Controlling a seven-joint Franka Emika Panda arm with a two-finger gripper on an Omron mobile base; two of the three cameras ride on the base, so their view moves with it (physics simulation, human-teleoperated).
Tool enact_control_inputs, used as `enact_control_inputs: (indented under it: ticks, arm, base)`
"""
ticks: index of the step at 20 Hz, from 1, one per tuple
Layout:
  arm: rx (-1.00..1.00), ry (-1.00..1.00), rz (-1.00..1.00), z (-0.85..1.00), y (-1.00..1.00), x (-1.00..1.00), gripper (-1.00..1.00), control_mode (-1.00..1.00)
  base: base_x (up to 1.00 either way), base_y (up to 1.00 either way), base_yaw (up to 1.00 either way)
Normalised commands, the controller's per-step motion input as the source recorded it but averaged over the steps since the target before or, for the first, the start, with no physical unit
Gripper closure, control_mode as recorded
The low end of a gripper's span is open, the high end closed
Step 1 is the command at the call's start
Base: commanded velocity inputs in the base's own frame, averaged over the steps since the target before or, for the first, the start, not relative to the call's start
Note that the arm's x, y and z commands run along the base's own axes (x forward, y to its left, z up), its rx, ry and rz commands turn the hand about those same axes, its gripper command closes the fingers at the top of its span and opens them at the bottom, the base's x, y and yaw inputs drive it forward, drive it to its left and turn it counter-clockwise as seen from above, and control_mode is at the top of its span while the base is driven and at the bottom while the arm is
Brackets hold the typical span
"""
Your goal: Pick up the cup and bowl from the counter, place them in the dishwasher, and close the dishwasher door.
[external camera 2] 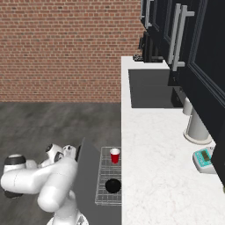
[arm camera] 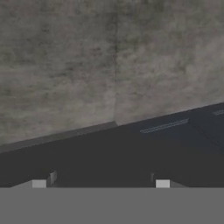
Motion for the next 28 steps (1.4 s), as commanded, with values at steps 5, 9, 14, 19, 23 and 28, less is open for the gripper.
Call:
enact_control_inputs:
  ticks: [5,9,14,19,23,28]
  arm:
    - [-0.14,0.0,-0.2,-0.45,-0.88,0.0,-1.0,-1.0]
    - [-0.23,0.0,-0.31,-0.32,-0.74,0.0,-1.0,-1.0]
    - [-0.34,0.0,-0.34,-0.28,-0.79,0.01,-1.0,-1.0]
    - [-0.36,-0.01,-0.29,-0.27,-1.0,0.08,-1.0,-1.0]
    - [-0.33,-0.01,-0.24,-0.26,-1.0,0.16,-1.0,-1.0]
    - [-0.27,-0.05,-0.19,-0.23,-1.0,0.03,-1.0,-1.0]
  base:
    - [0.0,0.0,0.0]
    - [0.0,0.0,0.0]
    - [0.0,0.0,0.0]
    - [0.0,0.0,0.0]
    - [0.0,0.0,0.0]
    - [0.0,0.0,0.0]
